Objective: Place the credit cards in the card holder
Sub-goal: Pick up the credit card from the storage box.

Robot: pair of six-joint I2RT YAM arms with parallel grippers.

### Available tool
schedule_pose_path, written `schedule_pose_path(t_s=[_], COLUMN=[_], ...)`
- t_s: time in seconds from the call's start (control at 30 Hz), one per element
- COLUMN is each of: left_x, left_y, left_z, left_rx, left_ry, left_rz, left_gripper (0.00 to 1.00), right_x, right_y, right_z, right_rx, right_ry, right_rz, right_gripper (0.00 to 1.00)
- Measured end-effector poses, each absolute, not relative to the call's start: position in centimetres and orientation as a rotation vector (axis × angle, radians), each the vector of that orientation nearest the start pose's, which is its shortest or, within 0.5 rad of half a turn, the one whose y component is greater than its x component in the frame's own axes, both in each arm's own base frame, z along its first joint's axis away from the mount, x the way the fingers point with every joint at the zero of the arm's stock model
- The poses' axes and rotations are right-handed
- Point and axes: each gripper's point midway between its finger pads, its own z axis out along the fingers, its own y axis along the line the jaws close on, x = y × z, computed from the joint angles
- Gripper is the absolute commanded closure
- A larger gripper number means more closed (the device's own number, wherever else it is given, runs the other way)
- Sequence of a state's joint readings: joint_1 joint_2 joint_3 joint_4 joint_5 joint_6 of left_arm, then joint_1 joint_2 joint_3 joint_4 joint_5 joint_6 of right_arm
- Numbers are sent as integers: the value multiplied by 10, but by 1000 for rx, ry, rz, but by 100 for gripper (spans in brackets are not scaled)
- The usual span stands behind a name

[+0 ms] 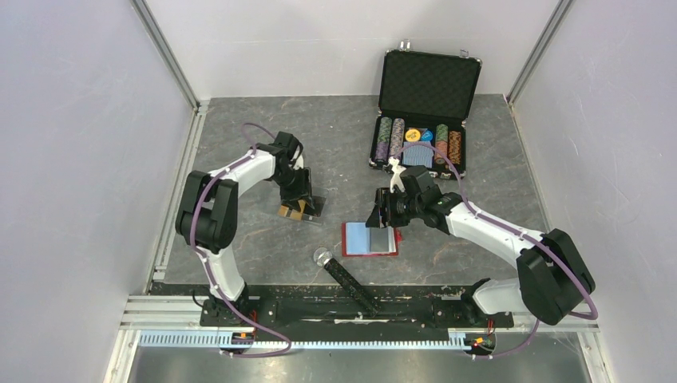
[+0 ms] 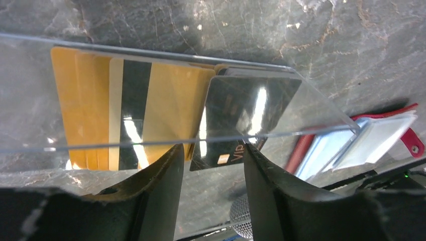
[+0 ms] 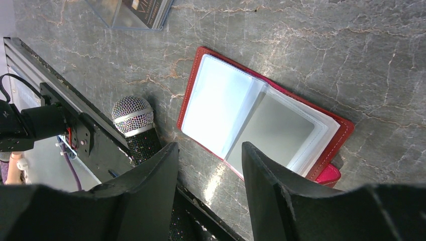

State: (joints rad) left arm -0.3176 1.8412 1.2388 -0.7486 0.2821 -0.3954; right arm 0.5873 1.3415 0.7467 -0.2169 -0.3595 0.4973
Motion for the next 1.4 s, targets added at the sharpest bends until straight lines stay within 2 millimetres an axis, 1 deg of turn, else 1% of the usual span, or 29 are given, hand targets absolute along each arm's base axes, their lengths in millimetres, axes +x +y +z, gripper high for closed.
schedule_pose_path(t_s=[0.1, 0.2, 0.33, 0.4, 0.77, 1.0, 1.13, 1.23, 1.33, 1.4], left_x=[305, 304, 303, 303, 303, 302, 300, 299, 298, 300], left_y=[-169, -171, -173, -171, -171, -177, -183, -188, -197, -204], left_z=[31, 25, 26, 28, 36, 49, 57, 64, 71, 75], left_rx=[-53, -28, 30, 49, 105, 187, 215, 220, 229, 238], left_ry=[3003, 3020, 3023, 3021, 3003, 2974, 2961, 2953, 2944, 2929], left_rz=[-476, -428, -387, -361, -245, -130, -127, -175, -252, -305], left_gripper=[56, 71, 93, 98, 98, 98, 97, 89, 78, 77], right_x=[230, 230, 230, 230, 230, 230, 231, 232, 232, 232], right_y=[249, 249, 249, 249, 249, 248, 247, 247, 247, 247], right_z=[90, 90, 90, 90, 90, 89, 89, 89, 89, 89], right_rx=[-296, -295, -295, -295, -295, -294, -289, -289, -289, -290], right_ry=[2508, 2508, 2508, 2508, 2509, 2508, 2507, 2505, 2504, 2504], right_rz=[910, 909, 908, 907, 907, 902, 891, 886, 885, 885], right_gripper=[48, 48, 48, 48, 47, 48, 48, 48, 48, 48])
